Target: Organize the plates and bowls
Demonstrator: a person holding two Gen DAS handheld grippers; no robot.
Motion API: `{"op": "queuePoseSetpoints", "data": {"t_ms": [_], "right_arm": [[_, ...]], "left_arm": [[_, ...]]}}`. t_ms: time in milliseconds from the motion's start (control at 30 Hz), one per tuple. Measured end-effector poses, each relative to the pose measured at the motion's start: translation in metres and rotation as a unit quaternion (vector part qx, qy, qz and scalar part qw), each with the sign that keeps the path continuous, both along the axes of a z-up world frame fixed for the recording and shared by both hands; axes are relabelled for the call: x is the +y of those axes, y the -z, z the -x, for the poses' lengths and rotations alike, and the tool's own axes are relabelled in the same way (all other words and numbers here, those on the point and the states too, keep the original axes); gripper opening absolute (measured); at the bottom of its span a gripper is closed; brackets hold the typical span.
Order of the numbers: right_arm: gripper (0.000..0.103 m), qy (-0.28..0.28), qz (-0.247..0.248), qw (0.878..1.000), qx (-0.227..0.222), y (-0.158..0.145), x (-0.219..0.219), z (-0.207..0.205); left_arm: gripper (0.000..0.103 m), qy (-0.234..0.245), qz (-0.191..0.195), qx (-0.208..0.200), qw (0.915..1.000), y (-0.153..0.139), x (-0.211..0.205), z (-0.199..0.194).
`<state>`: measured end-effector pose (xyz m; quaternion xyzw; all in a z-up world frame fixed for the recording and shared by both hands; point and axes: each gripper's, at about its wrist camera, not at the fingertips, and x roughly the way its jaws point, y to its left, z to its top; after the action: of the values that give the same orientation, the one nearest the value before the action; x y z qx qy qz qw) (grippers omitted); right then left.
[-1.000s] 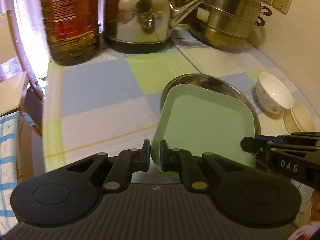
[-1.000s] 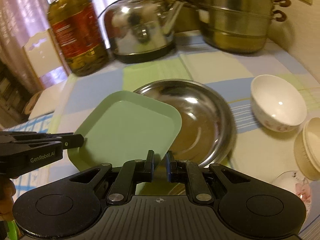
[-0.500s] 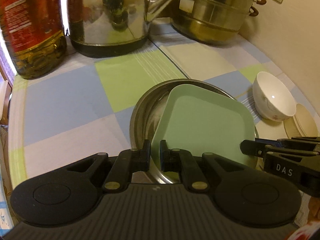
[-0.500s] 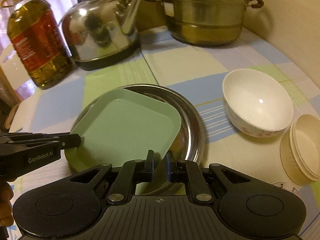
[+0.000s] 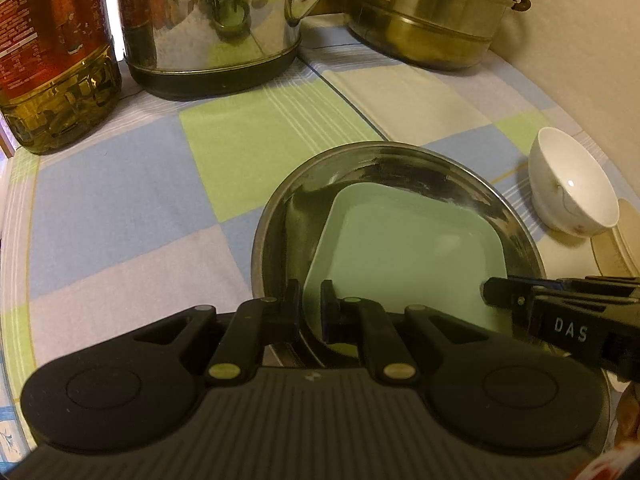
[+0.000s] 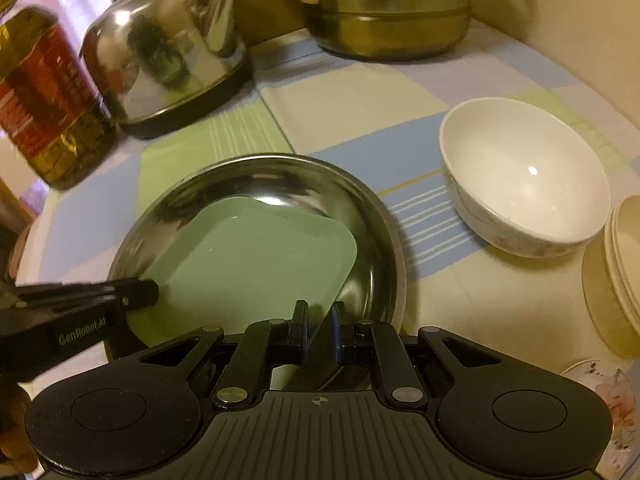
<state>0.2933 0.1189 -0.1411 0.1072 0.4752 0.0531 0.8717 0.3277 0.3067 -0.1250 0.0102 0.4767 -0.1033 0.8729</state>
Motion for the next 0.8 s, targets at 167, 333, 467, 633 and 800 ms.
{"op": "queuePoseSetpoints", "data": {"t_ms": [167, 333, 467, 633, 800], "right_arm": [[0.012, 0.013, -0.017, 1.000, -0.002, -0.002, -0.007, -0.001], [0.012, 0.017, -0.021, 1.000, -0.014, -0.009, -0.010, 0.002], [0.012, 0.014, -0.031, 0.999, -0.021, -0.016, -0.012, 0.006], [0.012, -0.001, -0.046, 0.998, -0.032, -0.029, -0.011, 0.018], [0.012, -0.036, -0.066, 0.996, -0.046, -0.047, -0.010, 0.040]], "left_arm": [[0.010, -0.002, 0.003, -0.005, 1.0000, -0.004, -0.001, 0.000], [0.015, -0.004, 0.005, -0.010, 0.9999, -0.010, -0.001, 0.003], [0.016, -0.007, 0.011, -0.016, 0.9998, -0.018, 0.000, 0.008], [0.022, -0.018, 0.022, -0.024, 0.9993, -0.034, 0.005, 0.024], [0.022, -0.034, 0.036, -0.029, 0.9984, -0.054, 0.015, 0.051]]}}
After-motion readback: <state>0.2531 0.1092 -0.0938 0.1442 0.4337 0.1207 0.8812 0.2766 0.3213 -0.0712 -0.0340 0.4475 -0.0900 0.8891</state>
